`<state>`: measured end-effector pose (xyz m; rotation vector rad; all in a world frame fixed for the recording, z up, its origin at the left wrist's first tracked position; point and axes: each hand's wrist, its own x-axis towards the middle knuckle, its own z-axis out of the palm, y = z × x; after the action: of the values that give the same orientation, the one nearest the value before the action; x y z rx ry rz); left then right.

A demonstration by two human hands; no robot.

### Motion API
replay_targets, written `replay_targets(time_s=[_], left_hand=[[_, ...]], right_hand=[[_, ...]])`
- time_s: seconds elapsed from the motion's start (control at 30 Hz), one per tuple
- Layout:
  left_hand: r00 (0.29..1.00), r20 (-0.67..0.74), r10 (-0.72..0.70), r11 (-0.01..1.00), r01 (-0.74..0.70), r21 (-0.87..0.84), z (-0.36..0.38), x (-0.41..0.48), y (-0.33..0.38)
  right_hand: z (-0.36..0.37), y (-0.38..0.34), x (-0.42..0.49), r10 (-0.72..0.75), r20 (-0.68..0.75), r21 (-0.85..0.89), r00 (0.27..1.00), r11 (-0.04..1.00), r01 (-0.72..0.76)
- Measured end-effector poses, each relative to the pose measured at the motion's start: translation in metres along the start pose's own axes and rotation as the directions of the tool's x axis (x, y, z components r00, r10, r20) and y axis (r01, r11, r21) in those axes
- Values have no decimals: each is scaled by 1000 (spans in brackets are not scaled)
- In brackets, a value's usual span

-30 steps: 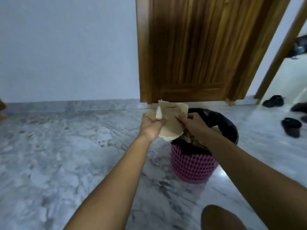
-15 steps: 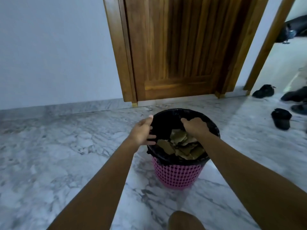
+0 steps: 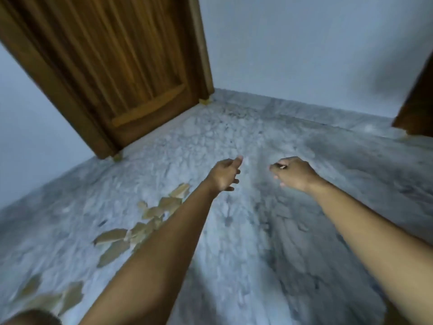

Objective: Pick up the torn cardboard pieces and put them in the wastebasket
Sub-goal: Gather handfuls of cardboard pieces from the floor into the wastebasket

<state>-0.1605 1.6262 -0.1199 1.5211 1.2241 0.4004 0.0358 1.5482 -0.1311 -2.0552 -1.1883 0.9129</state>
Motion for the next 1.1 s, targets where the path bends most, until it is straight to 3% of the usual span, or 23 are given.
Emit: replay_targets(time_s=[0.13,0.3,0.4,0.5,0.57,0.77,0.87,0.93,1.0,1.1], left_hand=[[990,-72,-123,992,123,1,-104,2,-80],[976,-125,-179,984,178,-19,-206,10,-155],[972,-119,-203,977,210,46,-253,17,-197],[956,-121,-267,963,269,4,-281,15,-239],[945,-103,-310,949,315,30,-290,13,-266],[906,-114,-407,879,422,221,-297,12,-369],[906,-90,-414,812,412,414,-289,-3,-418],[906,-55,-419,755,381,534,-278,-18,-443],[922,-73,-380,696,337,634,-265,-33,-466],[922,-233,-308,670,384,635,-250,-51,-488]], right_hand=[[114,-56,20,-93,180,-118,979,986,115],[231,-106,41,-130,316,-205,940,958,202],[286,-126,51,-116,387,-252,915,941,226],[338,-138,56,-131,505,-335,853,881,334],[369,-139,55,-146,615,-380,775,806,453],[474,-100,59,-145,887,-324,439,482,814],[512,-75,59,-224,932,-258,286,146,955],[528,-61,57,-271,939,-229,210,-41,973],[540,-50,55,-328,928,-220,176,-103,970],[541,-43,50,-383,903,-253,196,-103,962]])
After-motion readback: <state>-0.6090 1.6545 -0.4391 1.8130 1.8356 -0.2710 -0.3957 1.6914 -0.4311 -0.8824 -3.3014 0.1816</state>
